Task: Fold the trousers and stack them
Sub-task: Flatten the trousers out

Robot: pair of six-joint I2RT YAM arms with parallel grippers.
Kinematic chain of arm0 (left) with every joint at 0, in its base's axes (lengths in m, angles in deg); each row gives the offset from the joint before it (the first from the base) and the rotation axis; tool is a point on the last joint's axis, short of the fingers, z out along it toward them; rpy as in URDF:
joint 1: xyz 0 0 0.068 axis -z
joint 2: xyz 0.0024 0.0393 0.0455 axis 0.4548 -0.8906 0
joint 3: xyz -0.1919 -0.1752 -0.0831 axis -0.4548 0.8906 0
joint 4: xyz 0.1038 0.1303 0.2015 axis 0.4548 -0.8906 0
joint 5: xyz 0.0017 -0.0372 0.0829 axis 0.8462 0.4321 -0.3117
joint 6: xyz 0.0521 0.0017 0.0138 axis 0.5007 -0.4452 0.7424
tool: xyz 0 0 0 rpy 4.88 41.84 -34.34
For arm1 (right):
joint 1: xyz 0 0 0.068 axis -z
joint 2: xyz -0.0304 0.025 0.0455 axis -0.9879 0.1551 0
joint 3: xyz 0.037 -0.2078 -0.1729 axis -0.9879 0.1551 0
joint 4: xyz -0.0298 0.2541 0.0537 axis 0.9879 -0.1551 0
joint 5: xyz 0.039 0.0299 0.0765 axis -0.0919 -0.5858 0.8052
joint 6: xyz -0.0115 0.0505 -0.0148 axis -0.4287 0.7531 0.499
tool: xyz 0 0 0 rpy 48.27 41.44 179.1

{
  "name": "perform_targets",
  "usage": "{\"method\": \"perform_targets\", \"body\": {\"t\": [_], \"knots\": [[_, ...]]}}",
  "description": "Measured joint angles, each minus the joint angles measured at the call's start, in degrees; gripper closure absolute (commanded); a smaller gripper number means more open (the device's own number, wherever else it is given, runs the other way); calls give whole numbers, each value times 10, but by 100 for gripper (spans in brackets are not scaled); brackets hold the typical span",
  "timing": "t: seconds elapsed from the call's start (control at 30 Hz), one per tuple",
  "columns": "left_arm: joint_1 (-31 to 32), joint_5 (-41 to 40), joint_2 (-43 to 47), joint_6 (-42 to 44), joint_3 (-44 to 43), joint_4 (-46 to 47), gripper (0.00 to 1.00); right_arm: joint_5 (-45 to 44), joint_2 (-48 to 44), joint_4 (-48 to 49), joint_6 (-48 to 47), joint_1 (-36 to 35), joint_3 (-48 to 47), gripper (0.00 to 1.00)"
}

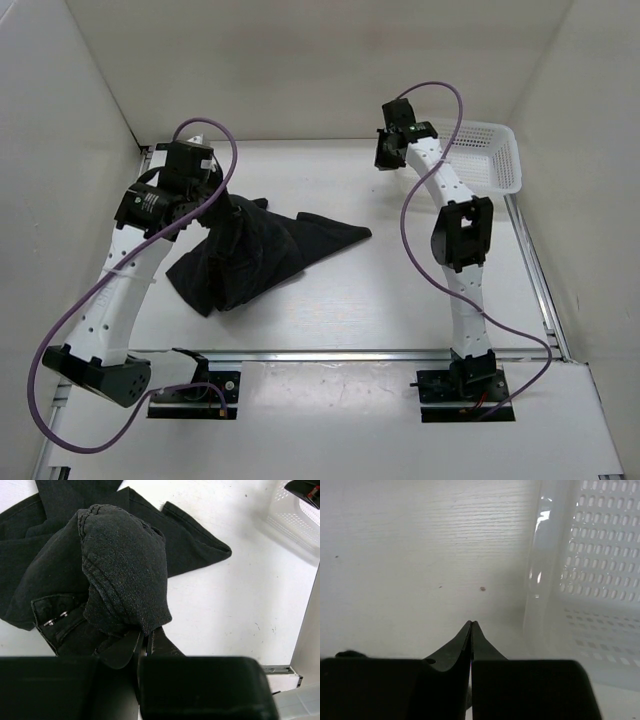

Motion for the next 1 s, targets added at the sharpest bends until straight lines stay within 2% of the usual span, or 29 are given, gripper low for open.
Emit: {"method": "perform_targets", "body": {"t": [0.23,0.47,1.0], "knots": [[0,1,-17,5,-1,5,90,-58,29,-16,4,0,-43,100],[0,5,-28,11,-4,8,90,-121,29,-17,5,1,-37,100],[0,12,-29,13,-9,7,90,-159,21,-28,10,18,4,100]]}}
